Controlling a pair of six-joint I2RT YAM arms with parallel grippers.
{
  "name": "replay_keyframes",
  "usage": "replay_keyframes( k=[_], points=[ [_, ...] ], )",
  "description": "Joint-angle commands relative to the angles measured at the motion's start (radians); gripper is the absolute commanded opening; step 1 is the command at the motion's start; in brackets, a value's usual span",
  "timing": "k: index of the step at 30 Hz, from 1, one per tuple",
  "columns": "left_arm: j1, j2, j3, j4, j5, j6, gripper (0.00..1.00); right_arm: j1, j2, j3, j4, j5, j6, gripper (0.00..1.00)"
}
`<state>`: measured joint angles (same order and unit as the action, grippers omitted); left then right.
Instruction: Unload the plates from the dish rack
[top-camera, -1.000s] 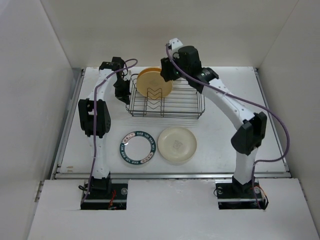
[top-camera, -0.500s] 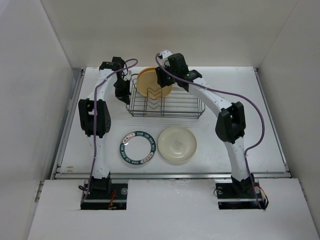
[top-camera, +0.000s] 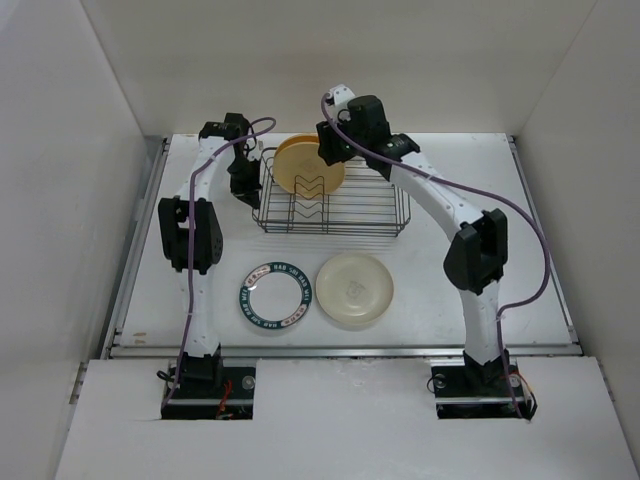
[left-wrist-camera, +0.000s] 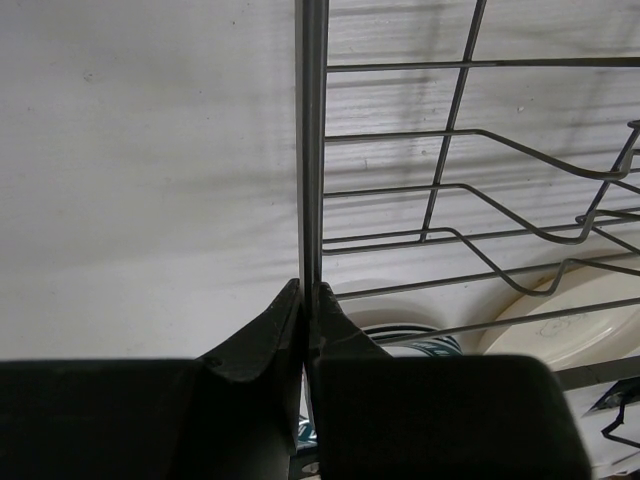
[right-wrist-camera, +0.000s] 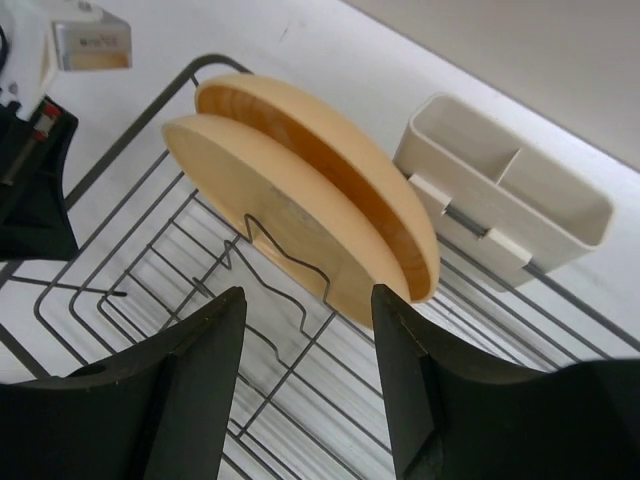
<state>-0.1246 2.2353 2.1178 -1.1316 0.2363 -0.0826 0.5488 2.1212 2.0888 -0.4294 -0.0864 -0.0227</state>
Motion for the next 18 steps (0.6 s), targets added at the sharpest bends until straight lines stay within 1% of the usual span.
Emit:
replay_keyframes(
  k=[1, 5, 10, 11, 14, 17, 18],
  points=[
    [0.006, 0.058, 0.019, 0.004, -0.003, -0.020, 0.00, -0.007, -0.037, 0.033, 0.043, 0.017, -0.016, 0.59],
    [0.006, 0.058, 0.019, -0.005, -0.003, -0.011, 0.00, -0.007, 0.018, 0.033, 0.052, 0.017, -0.016, 0.59],
    [0.006, 0.058, 0.019, -0.005, -0.003, -0.011, 0.00, -0.016, 0.092, 0.092, 0.052, 0.004, -0.025, 0.59],
    [0.006, 0.058, 0.019, -0.005, -0.003, -0.011, 0.00, -0.026, 0.103, 0.105, 0.052, 0.004, -0.025, 0.56],
    [0.006, 0.058, 0.019, -0.005, -0.003, -0.011, 0.00, -0.026, 0.137, 0.137, 0.052, -0.027, -0.025, 0.51],
    [0.006, 0.058, 0.019, -0.005, -0.012, -0.011, 0.00, -0.026, 0.148, 0.128, 0.079, -0.059, -0.025, 0.49],
    [0.006, 0.058, 0.019, -0.005, -0.012, -0.011, 0.00, -0.026, 0.160, 0.128, 0.080, -0.059, -0.025, 0.46]
  ],
)
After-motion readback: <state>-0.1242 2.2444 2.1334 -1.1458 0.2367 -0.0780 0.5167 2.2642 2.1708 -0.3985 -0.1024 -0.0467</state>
